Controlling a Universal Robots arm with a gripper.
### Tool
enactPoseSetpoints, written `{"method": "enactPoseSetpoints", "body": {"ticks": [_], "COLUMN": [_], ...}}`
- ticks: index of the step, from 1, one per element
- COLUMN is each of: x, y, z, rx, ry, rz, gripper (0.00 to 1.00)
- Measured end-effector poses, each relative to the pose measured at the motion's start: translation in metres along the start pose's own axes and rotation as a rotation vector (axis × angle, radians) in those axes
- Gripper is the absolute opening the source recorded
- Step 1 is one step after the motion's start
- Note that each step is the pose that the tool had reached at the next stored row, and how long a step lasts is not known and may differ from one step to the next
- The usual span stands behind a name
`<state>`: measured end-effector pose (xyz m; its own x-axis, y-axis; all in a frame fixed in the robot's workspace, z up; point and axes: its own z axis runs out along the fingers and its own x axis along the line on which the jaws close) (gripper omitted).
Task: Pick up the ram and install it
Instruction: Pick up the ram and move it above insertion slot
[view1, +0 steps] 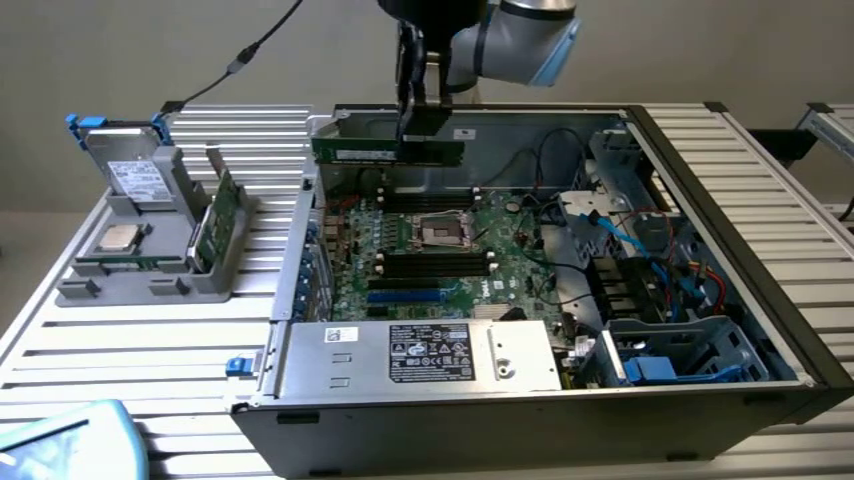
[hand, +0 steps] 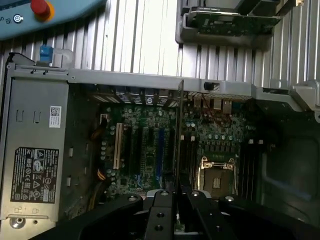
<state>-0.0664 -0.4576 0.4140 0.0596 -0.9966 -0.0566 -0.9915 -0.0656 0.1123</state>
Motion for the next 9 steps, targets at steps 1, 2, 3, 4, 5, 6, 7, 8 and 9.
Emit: {"method": "enactPoseSetpoints", "body": {"ticks": [1,2,3,4,5,6,7,8,9], "x": [-0.001,-0.003,-0.004,-0.006,-0.007,-0.009,-0.010,-0.011,-0.012], "y": [-0.0049,-0.0102,-0.0149,-0.0197,-0.0245,-0.0292,-0.0340,-0.0388,-0.0439], "z": [0.0013,0.0028,0.0042,0.0056,0.0069,0.0083,0.0097,0.0110,0.0124], "rx": [-0.0001,0.0000,0.0000,0.0000,0.0000,0.0000,0.0000,0.0000,0.0000], "ry": [0.0003,0.0003,0.0002,0.0002,0.0002,0.0001,0.0001,0.0002,0.0002], "rz": [0.000,0.000,0.000,0.000,0.000,0.000,0.000,0.000,0.000], "gripper": [0.14,0.14,0.14,0.14,0.14,0.14,0.14,0.14,0.14]}}
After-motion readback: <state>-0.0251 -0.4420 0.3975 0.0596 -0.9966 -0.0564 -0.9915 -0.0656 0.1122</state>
